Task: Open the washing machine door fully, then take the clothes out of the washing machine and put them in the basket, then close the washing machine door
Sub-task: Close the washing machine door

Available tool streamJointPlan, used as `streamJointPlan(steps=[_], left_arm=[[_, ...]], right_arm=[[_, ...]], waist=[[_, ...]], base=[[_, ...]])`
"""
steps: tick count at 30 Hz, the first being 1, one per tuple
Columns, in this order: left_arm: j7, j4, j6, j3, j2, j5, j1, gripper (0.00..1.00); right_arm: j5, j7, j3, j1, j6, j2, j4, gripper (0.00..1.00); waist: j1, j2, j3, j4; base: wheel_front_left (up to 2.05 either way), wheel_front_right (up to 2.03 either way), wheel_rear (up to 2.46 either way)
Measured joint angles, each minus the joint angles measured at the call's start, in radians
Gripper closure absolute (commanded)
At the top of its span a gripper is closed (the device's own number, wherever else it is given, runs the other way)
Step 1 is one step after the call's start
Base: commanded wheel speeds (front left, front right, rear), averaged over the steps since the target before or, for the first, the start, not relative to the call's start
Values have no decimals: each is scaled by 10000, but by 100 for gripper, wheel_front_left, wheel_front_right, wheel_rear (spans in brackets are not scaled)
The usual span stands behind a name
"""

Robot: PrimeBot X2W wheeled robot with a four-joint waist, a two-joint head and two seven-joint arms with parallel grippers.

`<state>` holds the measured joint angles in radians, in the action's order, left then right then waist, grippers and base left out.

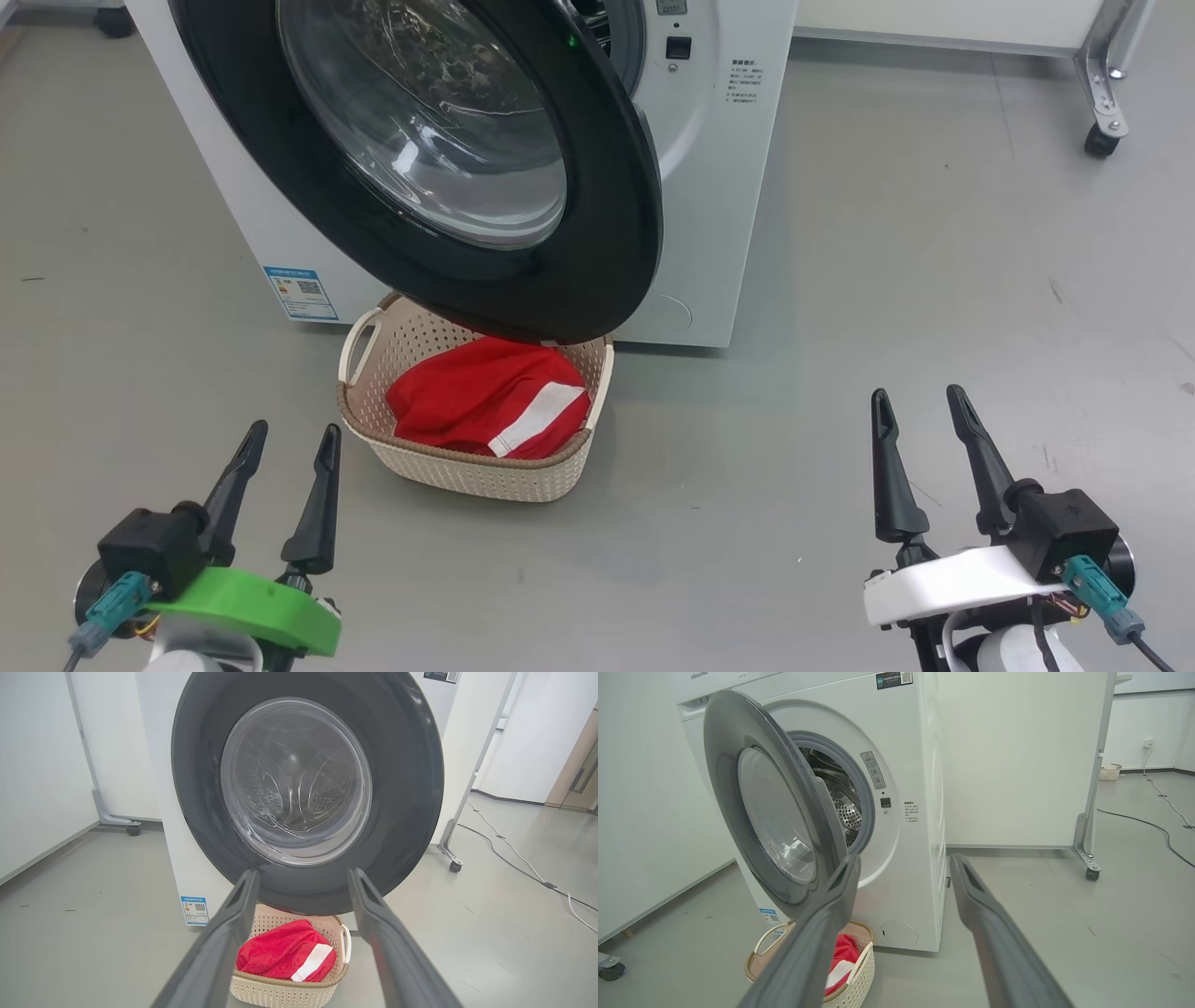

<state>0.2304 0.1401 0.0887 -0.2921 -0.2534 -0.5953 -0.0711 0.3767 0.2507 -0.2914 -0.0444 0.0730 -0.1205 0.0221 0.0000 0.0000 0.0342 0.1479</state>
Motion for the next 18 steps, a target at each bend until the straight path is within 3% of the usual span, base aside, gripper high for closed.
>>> streamJointPlan(steps=[18], left_arm=[[102, 100, -2, 17, 184, 163, 0, 0]], right_arm=[[-2, 0, 2, 0, 2, 19, -4, 0]], waist=[[0, 0, 126, -61]], base=[[0, 0, 0]])
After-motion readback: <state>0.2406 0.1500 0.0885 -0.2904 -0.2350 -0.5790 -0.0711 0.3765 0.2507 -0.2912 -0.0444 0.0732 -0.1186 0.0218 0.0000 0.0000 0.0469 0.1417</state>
